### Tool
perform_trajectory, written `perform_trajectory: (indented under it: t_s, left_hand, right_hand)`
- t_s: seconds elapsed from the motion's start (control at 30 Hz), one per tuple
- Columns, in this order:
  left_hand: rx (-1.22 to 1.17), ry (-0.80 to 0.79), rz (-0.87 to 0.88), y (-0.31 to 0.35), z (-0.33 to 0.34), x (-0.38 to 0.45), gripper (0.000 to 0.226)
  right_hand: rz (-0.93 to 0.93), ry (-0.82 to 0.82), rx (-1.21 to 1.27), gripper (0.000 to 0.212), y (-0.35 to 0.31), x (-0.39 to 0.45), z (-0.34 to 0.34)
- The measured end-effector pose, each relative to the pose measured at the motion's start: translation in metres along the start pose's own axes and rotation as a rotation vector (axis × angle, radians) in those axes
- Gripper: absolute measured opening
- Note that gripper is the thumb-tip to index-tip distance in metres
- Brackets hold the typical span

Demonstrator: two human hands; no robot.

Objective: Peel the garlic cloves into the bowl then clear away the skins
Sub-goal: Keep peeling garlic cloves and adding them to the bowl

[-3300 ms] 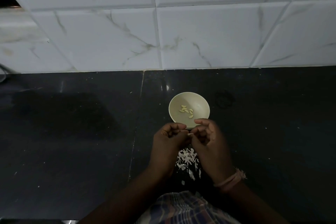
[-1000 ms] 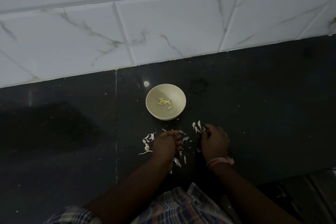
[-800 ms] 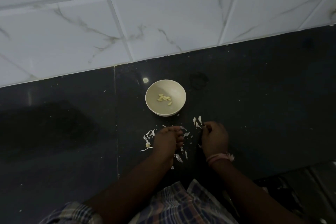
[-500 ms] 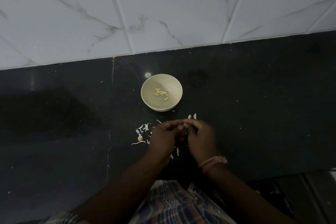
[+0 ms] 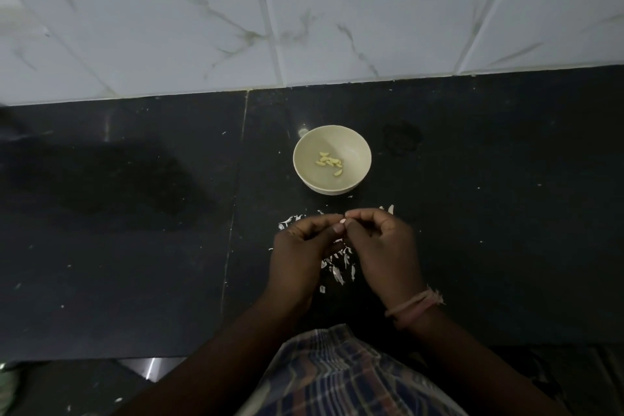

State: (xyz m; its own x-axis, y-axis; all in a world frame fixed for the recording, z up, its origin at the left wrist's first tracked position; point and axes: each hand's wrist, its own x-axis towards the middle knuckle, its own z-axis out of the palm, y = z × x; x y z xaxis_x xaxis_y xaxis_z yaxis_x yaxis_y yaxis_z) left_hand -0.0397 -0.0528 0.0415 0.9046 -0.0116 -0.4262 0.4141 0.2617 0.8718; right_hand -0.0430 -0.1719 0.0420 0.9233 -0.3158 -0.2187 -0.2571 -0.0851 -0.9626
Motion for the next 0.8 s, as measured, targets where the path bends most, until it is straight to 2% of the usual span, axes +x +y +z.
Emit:
perform_trajectory:
  t_s: [0.3,0.5,0.8]
  left_hand:
    - [0.081,-0.012,0.107,0.009,-0.006,-0.003,0.015]
    - [0.117,0.049,0.118,0.011,-0.002,-0.004,0.014]
    - [0.251,0.077,0.215,0.018,-0.004,-0.012,0.014]
  right_hand:
    - [0.057,-0.039,0.027,0.007,-0.011,0.000,0.007]
    - [0.075,-0.085,0.027,0.012,-0.013,0.004,0.002]
    - [0.069,-0.090,-0.082,0.005,-0.012,0.005,0.004]
